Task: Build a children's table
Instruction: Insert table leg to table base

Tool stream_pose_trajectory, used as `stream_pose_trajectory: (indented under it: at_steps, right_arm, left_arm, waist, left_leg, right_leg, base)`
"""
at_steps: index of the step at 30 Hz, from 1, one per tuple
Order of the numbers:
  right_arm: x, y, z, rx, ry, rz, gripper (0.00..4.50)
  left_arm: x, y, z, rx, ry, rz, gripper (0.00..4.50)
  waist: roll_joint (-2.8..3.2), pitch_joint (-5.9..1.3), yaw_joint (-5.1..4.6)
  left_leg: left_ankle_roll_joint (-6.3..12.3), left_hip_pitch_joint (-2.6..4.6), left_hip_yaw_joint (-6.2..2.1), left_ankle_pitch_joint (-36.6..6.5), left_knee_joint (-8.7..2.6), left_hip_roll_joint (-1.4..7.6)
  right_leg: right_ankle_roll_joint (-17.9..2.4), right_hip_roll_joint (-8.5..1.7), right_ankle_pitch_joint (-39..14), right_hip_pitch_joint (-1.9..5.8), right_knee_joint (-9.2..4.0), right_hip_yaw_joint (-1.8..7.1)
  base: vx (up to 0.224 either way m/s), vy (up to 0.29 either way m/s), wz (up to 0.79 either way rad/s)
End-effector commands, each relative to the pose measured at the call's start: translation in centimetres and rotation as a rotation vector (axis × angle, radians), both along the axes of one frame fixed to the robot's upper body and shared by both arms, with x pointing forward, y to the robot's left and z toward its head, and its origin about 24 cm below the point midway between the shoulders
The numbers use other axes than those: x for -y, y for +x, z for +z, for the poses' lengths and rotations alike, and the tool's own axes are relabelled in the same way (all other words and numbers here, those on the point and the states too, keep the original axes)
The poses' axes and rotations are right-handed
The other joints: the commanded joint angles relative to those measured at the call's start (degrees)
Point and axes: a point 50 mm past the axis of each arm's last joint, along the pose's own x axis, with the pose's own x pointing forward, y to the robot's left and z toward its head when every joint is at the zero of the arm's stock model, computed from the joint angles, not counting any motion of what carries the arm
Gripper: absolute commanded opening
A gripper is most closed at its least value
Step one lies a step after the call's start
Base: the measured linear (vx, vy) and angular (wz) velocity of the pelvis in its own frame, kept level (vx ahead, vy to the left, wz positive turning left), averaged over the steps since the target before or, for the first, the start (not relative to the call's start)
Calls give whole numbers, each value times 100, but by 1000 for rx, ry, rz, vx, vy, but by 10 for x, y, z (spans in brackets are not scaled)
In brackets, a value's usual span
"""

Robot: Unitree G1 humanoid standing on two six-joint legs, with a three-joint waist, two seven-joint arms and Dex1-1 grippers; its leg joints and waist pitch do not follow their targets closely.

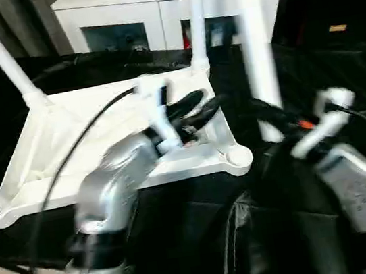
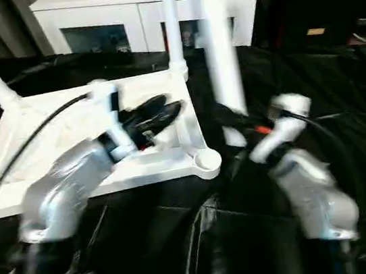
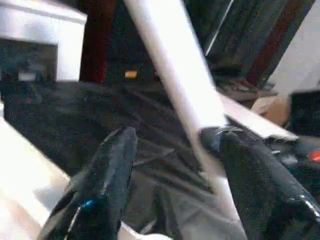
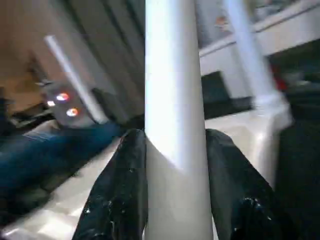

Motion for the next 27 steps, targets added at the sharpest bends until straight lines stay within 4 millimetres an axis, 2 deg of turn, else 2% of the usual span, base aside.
stream_pose_trajectory:
  at_steps: [1, 3, 4, 6, 7, 9, 10, 13, 17, 20, 27]
  right_arm:
    - [-10, -3, 4, 0, 5, 40, 126]
    - [-19, -7, 4, -2, -6, 85, 126]
    - [-28, -11, 3, -6, -19, 123, 126]
    - [-33, -14, 3, -11, -25, 145, 126]
    - [-35, -15, 3, -16, -28, 155, 126]
    - [-36, -16, 2, -21, -30, 160, 125]
    - [-38, -18, 1, -24, -41, 173, 125]
    - [-42, -20, -1, -31, -58, 195, 125]
    - [-44, -21, -1, -32, -60, 202, 125]
    - [-48, -22, -2, -33, -84, 220, 125]
    - [-55, -23, -3, -24, -125, 249, 125]
  left_arm:
    - [1, 5, 1, 6, -4, 37, 334]
    - [2, 8, 1, 0, -24, 63, 340]
    - [2, 12, 2, 8, -31, 105, 356]
    - [2, 12, 4, 11, -58, 104, 367]
    - [2, 12, 7, 10, -95, 100, 374]
    - [3, 12, 8, 9, -119, 95, 381]
    - [2, 11, 12, 3, -163, 84, 382]
    - [2, 10, 16, -8, -232, 64, 382]
    - [4, 7, 15, -19, -231, 44, 382]
    - [9, -2, 14, -75, -306, -51, 382]
    - [13, -4, 12, -99, -303, -85, 382]
  waist:
    - [-167, -440, -4]
    - [-144, -453, 10]
    - [-167, -456, 18]
    - [-162, -464, 26]
    - [-186, -462, 30]
    - [-169, -464, 39]
    - [-188, -464, 40]
    - [-180, -463, 58]
    - [-182, -459, 65]
    - [-178, -462, 66]
    - [-177, -460, 61]
  left_leg:
    - [307, 4, -66, -549, -453, 175]
    - [299, 1, -70, -447, -444, 180]
    - [319, 2, -65, -422, -438, 181]
    - [365, -5, -68, -364, -431, 177]
    - [386, -18, -67, -342, -434, 171]
    - [398, -30, -71, -303, -430, 178]
    - [399, -25, -66, -277, -427, 181]
    - [431, -28, -70, -224, -425, 188]
    - [404, -18, -71, -310, -430, 190]
    - [381, -24, -71, -265, -424, 190]
    - [371, -21, -73, -296, -426, 185]
  right_leg:
    - [-787, -357, -1747, 325, -496, 226]
    - [-855, -365, -1539, 331, -465, 233]
    - [-876, -364, -1441, 335, -456, 239]
    - [-894, -363, -1317, 349, -445, 240]
    - [-895, -373, -1315, 357, -444, 240]
    - [-881, -388, -1387, 353, -448, 234]
    - [-894, -381, -1383, 342, -441, 234]
    - [-931, -380, -1273, 333, -430, 235]
    - [-912, -384, -1349, 333, -436, 238]
    - [-956, -388, -1262, 344, -416, 241]
    - [-898, -377, -1337, 343, -434, 242]
  base:
    - [0, 0, 0]
    - [0, 0, 0]
    - [0, 0, 0]
    - [0, 0, 0]
    - [0, 0, 0]
    - [0, 0, 0]
    - [0, 0, 0]
    - [0, 0, 0]
    - [0, 0, 0]
    - [0, 0, 0]
    - [0, 0, 0]
